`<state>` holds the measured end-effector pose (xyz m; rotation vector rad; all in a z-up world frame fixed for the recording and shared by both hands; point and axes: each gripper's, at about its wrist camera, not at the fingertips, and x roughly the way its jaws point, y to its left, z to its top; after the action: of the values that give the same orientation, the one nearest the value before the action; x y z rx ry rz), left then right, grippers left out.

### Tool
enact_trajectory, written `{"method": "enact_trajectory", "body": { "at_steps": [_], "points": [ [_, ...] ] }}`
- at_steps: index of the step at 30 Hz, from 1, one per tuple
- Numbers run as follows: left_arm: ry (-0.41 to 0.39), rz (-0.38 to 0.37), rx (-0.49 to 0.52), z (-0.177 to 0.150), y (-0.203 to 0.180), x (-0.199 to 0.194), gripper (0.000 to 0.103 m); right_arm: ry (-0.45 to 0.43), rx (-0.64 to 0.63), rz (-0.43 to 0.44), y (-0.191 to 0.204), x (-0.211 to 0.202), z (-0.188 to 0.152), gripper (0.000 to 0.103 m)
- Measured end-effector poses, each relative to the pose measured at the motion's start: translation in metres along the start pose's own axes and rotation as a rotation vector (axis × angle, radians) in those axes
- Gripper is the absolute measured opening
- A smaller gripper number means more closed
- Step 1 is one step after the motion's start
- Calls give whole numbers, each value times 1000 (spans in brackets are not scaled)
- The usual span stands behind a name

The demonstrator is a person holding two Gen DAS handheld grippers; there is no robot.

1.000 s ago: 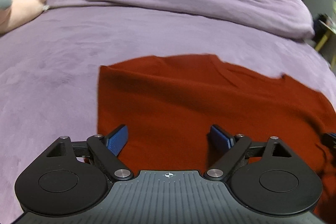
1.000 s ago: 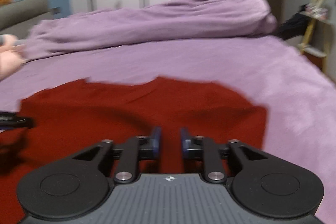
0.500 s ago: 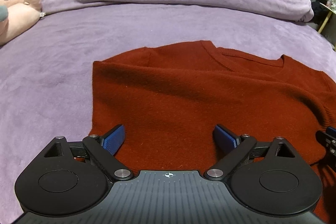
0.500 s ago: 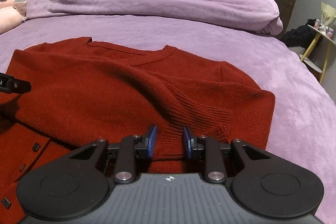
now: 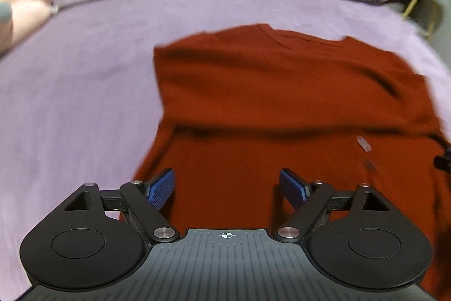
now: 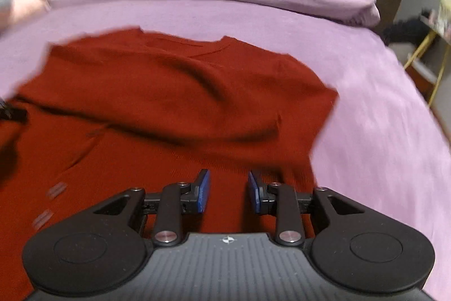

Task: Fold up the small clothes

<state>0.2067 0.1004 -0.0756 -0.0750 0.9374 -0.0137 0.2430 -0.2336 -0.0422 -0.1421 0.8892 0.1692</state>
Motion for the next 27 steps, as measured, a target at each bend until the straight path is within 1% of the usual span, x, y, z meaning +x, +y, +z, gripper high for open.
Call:
{"method": "enact_trajectory", "body": {
  "at_steps": [1, 3, 4, 6, 7, 9, 11, 12, 13, 14, 15, 17, 19, 20, 21, 22, 23, 24, 25, 26, 27],
  "points": [
    [-2, -20, -11, -16, 8, -16, 87, -25, 32, 23, -5, -20, -16, 55],
    [8, -21, -26, -49, 23, -42, 88, -61, 113, 62, -18, -64, -60, 71],
    [17, -12, -39, -67, 32, -54, 89, -49, 143, 78, -24, -81, -80, 71],
    [55, 12, -81, -90, 47, -68, 89, -3, 209, 64, -35, -106, -115, 71],
    [72, 18, -110, -101, 54, -74, 88, 24, 248, 66, -41, -115, -130, 70],
    [103, -1, -151, -117, 65, -80, 88, 69, 316, 90, -51, -127, -149, 67],
    [119, -17, -179, -125, 71, -82, 86, 70, 342, 107, -55, -135, -159, 62],
    [127, -32, -193, -128, 73, -82, 84, 74, 350, 107, -57, -137, -161, 58],
    [135, -56, -210, -129, 74, -81, 78, 79, 363, 112, -60, -137, -161, 52],
    [150, -75, -232, -130, 74, -80, 72, 86, 385, 129, -62, -136, -162, 49],
    [166, -95, -255, -132, 74, -78, 70, 101, 408, 151, -65, -133, -161, 42],
    [193, -151, -283, -134, 75, -73, 66, 130, 443, 183, -68, -128, -160, 41],
    [203, -161, -289, -138, 76, -68, 63, 146, 468, 208, -68, -125, -159, 41],
    [207, -159, -295, -138, 78, -67, 57, 151, 474, 213, -67, -124, -160, 39],
    [208, -163, -299, -138, 80, -67, 53, 159, 478, 217, -67, -123, -161, 35],
    [213, -173, -303, -138, 82, -68, 46, 165, 485, 222, -65, -125, -163, 31],
    [224, -189, -308, -138, 85, -67, 35, 172, 492, 225, -65, -125, -163, 29],
    [235, -199, -312, -136, 88, -67, 30, 182, 497, 223, -65, -123, -163, 25],
    [245, -209, -311, -135, 89, -65, 21, 189, 496, 220, -65, -122, -163, 22],
    [253, -217, -309, -132, 91, -65, 15, 195, 497, 221, -65, -121, -164, 19],
    [256, -225, -305, -130, 91, -64, 12, 201, 498, 228, -65, -120, -164, 14]
  ]
}}
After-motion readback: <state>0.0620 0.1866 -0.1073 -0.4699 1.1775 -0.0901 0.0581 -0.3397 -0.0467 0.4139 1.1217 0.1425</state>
